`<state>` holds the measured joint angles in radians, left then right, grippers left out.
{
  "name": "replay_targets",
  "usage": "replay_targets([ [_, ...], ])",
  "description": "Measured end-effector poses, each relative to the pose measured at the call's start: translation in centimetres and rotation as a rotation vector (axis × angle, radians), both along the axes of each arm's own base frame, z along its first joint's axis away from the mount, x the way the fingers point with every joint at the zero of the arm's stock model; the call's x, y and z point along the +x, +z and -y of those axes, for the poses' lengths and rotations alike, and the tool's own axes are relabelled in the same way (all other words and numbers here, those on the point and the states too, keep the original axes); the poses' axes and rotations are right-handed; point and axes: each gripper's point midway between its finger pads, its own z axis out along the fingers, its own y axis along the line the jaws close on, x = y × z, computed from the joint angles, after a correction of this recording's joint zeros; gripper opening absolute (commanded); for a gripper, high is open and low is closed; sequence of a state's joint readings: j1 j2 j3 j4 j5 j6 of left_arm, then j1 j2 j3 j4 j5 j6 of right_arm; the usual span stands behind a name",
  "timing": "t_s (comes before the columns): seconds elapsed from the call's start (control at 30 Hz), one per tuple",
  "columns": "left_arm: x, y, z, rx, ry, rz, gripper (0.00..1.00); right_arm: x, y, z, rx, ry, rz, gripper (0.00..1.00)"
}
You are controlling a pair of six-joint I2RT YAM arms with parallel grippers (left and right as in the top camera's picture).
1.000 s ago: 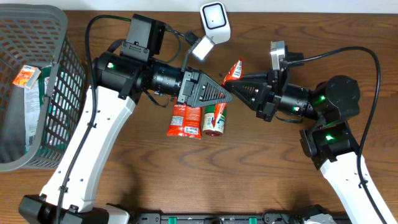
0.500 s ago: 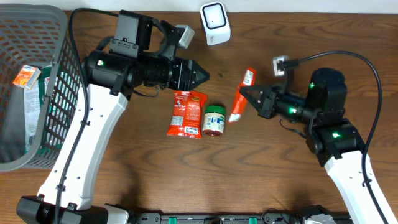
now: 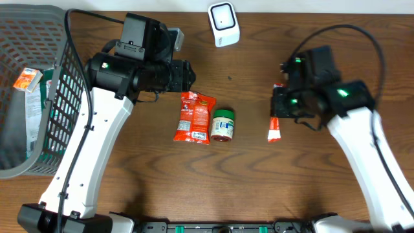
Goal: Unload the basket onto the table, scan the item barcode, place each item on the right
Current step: 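Lower the sachet with the right gripper onto the table right of jar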
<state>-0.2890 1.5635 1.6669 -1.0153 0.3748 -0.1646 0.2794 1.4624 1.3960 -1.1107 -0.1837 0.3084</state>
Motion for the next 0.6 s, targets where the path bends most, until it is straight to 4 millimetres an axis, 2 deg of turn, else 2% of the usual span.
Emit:
replay_targets([
  [0.17, 0.2, -0.5, -1.2, 0.057, 0.051, -0.004, 0.53, 1.5, -7.0, 0.0, -0.098, 0.01, -0.176, 0.01],
  [0.23, 0.2, -0.7, -1.6, 0.079, 0.068, -0.006, 0.53, 2.3, -9.2, -0.1, -0.118, 0.012, -0.211, 0.01],
  [0.4, 0.4, -0.8, -2.2, 0.106, 0.085, -0.002, 0.53, 3.9, -12.6, -0.5, -0.136, 0.024, -0.228, 0.01],
  [0.6, 0.5, -0.9, -2.4, 0.117, 0.092, 0.001, 0.53, 5.0, -15.1, -0.8, -0.141, 0.033, -0.237, 0.04],
])
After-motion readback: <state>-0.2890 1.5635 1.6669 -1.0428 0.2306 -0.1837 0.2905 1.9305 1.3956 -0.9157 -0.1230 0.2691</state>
